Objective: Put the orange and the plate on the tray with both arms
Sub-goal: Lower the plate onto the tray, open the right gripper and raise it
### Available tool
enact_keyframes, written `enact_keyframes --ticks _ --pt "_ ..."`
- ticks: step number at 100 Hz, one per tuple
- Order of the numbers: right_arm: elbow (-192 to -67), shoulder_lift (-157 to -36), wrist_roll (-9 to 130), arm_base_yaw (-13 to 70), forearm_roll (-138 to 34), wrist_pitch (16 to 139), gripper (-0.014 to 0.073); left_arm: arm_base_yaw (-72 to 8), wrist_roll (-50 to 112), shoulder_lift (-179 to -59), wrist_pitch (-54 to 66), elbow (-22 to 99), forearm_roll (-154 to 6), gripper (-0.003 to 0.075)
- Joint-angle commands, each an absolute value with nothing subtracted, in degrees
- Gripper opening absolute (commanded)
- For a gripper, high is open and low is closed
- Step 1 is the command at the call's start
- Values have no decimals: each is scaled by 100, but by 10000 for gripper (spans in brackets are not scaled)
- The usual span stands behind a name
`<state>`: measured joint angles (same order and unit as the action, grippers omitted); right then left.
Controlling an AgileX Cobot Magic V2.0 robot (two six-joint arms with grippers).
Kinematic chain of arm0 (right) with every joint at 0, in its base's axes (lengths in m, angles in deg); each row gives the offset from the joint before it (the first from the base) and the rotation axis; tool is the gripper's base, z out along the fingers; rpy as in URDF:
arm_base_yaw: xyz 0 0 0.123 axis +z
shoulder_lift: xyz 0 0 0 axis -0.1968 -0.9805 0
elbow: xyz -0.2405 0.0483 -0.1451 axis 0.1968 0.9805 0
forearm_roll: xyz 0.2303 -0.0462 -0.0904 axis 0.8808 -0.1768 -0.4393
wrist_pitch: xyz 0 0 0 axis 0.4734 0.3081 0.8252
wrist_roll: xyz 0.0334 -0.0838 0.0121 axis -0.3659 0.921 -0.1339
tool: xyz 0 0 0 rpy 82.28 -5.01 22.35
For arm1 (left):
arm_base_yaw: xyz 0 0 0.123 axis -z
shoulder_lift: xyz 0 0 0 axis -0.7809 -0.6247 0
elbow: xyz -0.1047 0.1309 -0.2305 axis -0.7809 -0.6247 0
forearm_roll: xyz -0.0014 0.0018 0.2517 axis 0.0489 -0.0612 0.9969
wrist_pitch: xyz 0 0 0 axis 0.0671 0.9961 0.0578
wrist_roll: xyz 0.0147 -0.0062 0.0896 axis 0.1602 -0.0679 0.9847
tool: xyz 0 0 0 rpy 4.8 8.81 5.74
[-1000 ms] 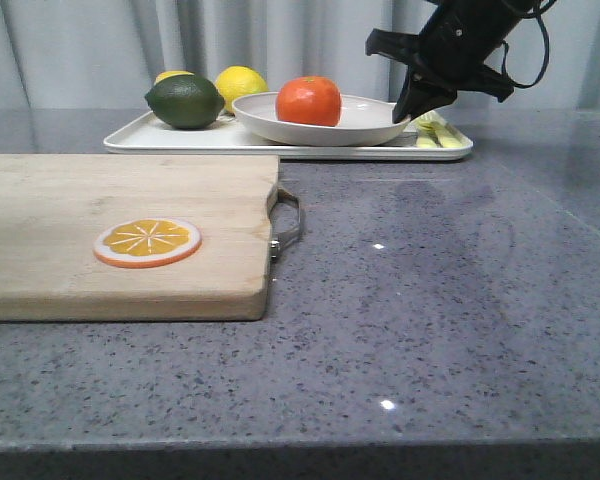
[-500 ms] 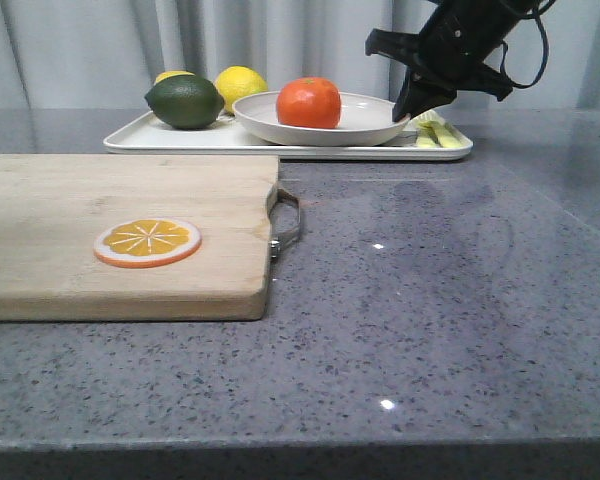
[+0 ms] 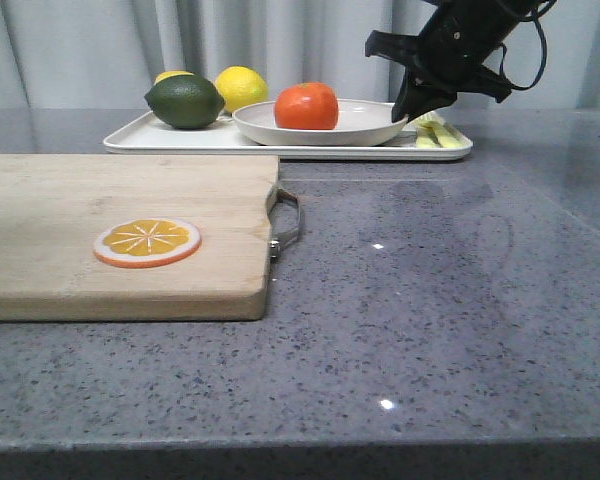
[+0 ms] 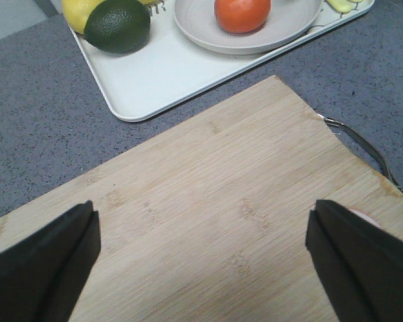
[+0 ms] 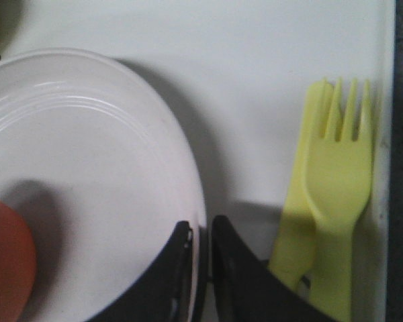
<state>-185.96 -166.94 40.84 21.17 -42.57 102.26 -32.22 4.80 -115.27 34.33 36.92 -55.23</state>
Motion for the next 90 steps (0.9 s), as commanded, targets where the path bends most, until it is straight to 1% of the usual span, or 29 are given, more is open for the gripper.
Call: enact_keyframes --ticks 1,14,24,31,48,55,77,90 --pt "-18807 -16309 4118 2098 -4164 9978 177 -3256 441 -11504 3076 3843 -5608 599" --pt "-18807 -16299 4118 2098 -4164 9978 253 -3256 441 -11504 3076 3843 -5608 599" --pt "-18807 -16248 4118 2098 -4164 9978 333 -3256 441 -11504 3076 3843 -5608 599" --pt "-18807 -16167 4118 2098 -4164 9972 363 -3256 441 -11504 3076 3843 -5608 599" --pt "-18825 -15809 4140 1983 -4201 10043 366 -3256 441 -11504 3076 3843 -5608 599" --pt "-18825 -15608 4253 1900 -4324 10279 366 -3256 441 -11504 3076 3843 -5608 599" --pt "-18818 -15034 5230 1688 -4382 11458 366 -3256 441 -11504 3050 3843 -5608 599" --pt "-18696 -14608 5479 1591 -4382 11583 365 -3256 441 -11504 3040 3843 -5608 599"
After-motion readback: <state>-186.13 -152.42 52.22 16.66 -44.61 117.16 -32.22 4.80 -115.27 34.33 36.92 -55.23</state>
